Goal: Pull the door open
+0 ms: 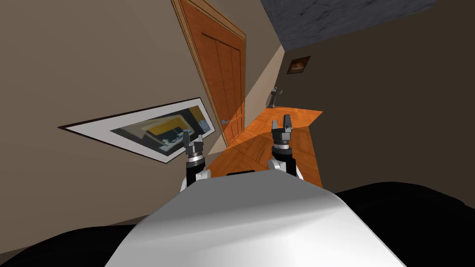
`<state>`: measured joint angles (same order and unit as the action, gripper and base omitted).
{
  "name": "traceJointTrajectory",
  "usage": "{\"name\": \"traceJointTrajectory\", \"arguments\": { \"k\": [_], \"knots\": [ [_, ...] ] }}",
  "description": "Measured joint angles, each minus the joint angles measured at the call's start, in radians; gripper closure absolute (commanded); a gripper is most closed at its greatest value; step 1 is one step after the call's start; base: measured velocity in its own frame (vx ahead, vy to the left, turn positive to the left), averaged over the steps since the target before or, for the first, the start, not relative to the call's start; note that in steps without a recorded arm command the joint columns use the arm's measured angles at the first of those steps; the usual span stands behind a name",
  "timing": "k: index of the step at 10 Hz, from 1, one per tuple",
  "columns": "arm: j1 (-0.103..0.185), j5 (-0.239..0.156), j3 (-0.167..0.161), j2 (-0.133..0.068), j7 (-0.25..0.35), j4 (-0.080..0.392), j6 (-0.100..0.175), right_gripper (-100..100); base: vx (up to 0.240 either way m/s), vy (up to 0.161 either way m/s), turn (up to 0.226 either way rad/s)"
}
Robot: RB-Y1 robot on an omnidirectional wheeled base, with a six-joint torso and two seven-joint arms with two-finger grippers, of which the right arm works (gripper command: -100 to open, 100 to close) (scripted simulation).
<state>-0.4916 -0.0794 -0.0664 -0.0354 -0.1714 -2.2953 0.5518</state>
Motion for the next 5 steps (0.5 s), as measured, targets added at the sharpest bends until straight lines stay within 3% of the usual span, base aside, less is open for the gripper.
{"name": "traceJointTrajectory", "arguments": {
  "k": [5],
  "knots": [
    [0.029,-0.005,0.0,-0.019,0.021,0.09,0.02,-100,0.049,0.016,0.102]
  ]
}}
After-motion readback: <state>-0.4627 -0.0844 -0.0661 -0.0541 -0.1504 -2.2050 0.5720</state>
